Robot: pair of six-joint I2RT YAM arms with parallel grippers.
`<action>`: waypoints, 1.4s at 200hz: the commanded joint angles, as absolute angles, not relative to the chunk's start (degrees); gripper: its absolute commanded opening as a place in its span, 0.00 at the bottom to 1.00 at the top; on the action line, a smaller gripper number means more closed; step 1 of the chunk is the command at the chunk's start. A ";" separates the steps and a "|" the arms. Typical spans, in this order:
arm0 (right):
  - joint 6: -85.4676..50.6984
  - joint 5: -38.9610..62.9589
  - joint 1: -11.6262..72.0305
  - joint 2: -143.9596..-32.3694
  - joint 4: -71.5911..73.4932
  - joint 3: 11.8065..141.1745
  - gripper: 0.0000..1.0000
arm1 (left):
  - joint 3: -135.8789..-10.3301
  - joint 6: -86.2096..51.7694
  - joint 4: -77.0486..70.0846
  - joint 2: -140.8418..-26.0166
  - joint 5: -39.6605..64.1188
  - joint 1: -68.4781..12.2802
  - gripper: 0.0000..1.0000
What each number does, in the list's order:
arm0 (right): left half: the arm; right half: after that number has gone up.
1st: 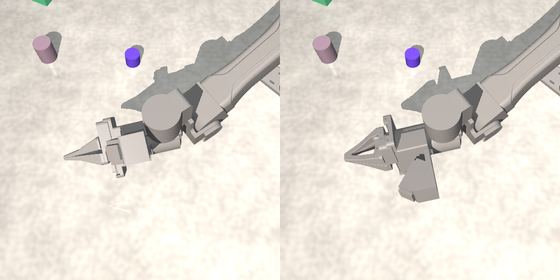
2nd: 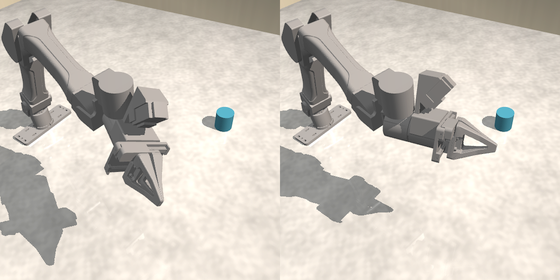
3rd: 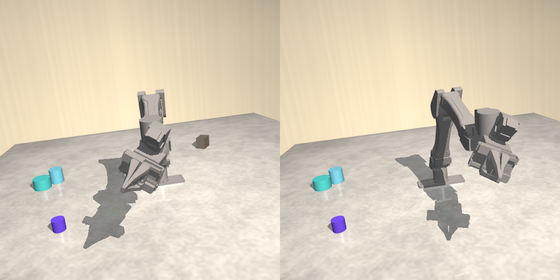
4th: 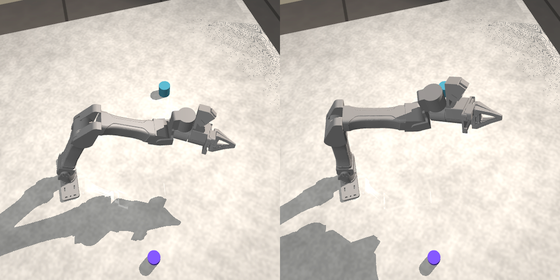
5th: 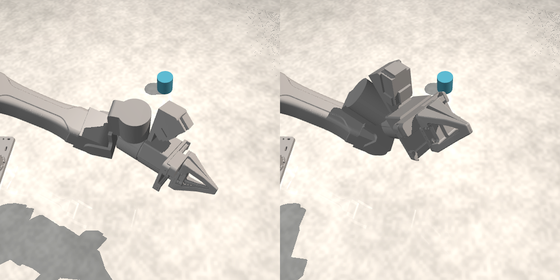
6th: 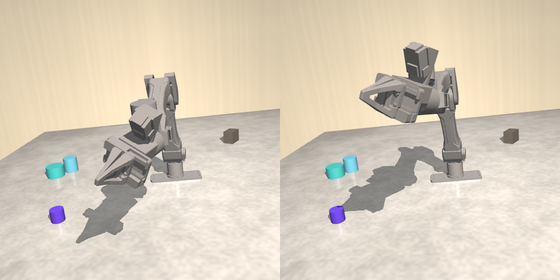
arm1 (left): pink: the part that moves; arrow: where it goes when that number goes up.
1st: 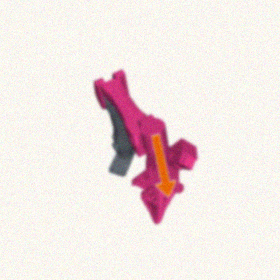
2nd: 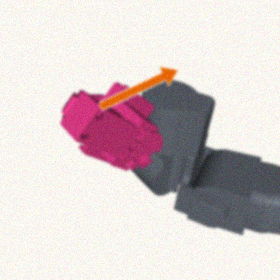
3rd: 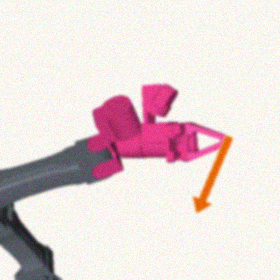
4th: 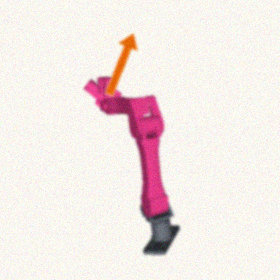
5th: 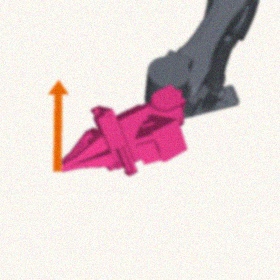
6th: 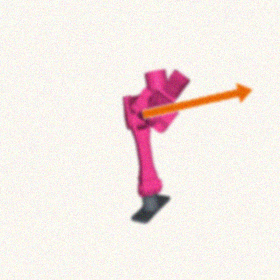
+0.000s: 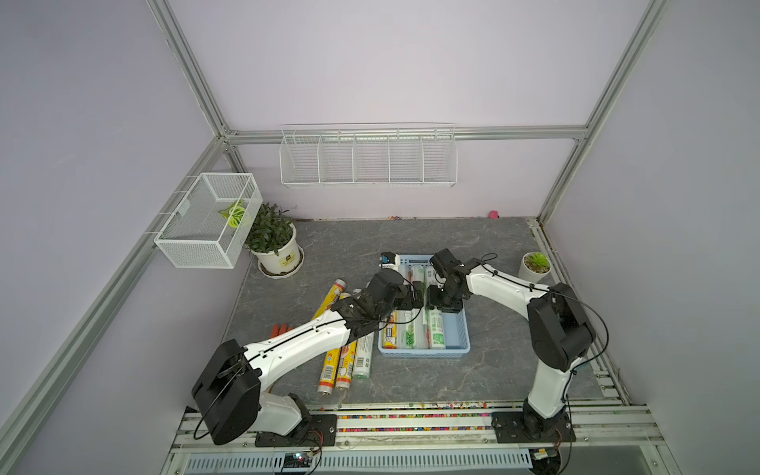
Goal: Put the plastic wrap into the basket
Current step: Place the plastic wrap in the basket.
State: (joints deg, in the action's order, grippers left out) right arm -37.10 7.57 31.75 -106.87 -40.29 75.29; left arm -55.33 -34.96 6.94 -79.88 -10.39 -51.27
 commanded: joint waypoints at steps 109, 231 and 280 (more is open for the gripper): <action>-36.88 12.91 30.06 -101.37 -35.08 70.16 0.62 | -56.68 -35.33 7.87 -81.22 -9.67 -50.87 1.00; -34.39 16.25 31.63 -89.53 -28.93 66.09 0.67 | -52.31 -34.14 14.25 -76.16 -8.75 -46.33 0.91; -34.04 16.11 36.82 -88.16 -24.92 66.03 0.72 | -46.00 -34.01 19.33 -70.55 1.17 -36.69 0.77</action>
